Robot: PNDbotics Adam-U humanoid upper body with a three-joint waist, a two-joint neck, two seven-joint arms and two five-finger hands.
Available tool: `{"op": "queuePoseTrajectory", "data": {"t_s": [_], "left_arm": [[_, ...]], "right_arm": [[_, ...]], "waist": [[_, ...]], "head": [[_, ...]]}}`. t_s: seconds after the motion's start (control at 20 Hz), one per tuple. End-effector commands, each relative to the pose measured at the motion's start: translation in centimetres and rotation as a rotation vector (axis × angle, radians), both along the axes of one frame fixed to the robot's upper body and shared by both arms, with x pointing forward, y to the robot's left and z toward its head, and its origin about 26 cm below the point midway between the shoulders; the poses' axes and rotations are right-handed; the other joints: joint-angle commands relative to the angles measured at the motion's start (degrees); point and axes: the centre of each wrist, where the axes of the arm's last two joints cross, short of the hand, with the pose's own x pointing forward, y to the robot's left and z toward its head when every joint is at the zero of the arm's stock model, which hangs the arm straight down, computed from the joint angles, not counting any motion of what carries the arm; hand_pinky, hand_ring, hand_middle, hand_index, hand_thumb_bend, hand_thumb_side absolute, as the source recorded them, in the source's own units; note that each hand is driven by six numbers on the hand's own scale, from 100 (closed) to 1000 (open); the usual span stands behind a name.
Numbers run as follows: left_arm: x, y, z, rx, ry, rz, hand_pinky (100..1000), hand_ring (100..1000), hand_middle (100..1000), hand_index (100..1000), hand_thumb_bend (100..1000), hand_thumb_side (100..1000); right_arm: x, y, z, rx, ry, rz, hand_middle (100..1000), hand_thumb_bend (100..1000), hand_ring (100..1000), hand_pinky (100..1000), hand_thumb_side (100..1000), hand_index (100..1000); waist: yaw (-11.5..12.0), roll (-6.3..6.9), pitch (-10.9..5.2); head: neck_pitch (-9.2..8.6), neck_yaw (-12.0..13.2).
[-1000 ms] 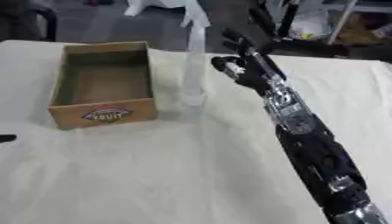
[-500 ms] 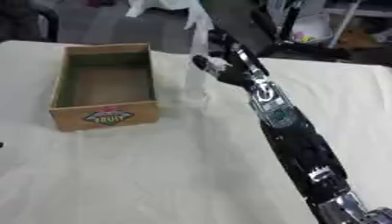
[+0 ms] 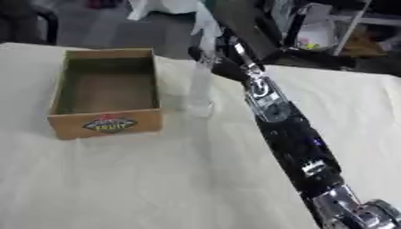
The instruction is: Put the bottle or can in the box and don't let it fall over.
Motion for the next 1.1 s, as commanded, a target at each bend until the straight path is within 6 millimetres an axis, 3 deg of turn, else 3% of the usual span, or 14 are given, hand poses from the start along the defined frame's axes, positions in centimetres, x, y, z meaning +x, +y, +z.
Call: {"op": "queuePoseTrajectory", "data": {"t_s": [0.05, 0.55, 0.75, 0.9, 1.0, 1.1], "left_arm": [[0.1, 0.1, 1.4, 0.029, -0.042, -0.018, 637, 956, 851, 835, 355, 754], [0.2, -0.1, 1.7, 0.034, -0.05, -0.026, 636, 956, 851, 835, 360, 753], [0.2, -0.1, 1.9, 0.037, -0.055, -0.03, 636, 957, 851, 835, 359, 753], [0.3, -0.5, 2.1, 0.034, -0.061, -0.041, 637, 957, 851, 835, 360, 752], [0.2, -0.1, 2.5, 0.041, -0.078, -0.035, 636, 958, 850, 833, 359, 753], [0.2, 0.0, 2.4, 0.02, -0.074, -0.021, 635, 956, 849, 835, 358, 750]], "right_arm": [[0.3, -1.0, 2.2, -0.004, -0.047, -0.035, 976, 544, 973, 818, 510, 1000], [0.6, -0.7, 2.2, -0.009, -0.033, -0.038, 938, 495, 942, 782, 479, 1000], [0.6, -0.4, 2.4, 0.003, -0.04, -0.028, 882, 396, 884, 738, 396, 1000], [0.7, -0.3, 2.8, 0.037, -0.046, -0.029, 833, 289, 835, 711, 291, 1000], [0.7, 0.3, 3.5, 0.04, -0.059, -0.011, 823, 280, 823, 706, 285, 994], [0.7, 0.2, 3.6, 0.054, -0.055, -0.007, 816, 277, 817, 702, 275, 988]], "waist": [[0.4, 0.24, -0.48], [1.8, -0.23, -0.16], [2.0, -0.32, 0.2], [0.4, 0.11, 1.02], [-2.1, -0.07, 1.65], [-1.7, 0.03, 1.65]], "head": [[-0.97, -0.9], [-1.51, -1.9], [-1.43, -2.0], [-1.0, -2.1], [-0.84, -2.3], [-0.62, -2.4]]}}
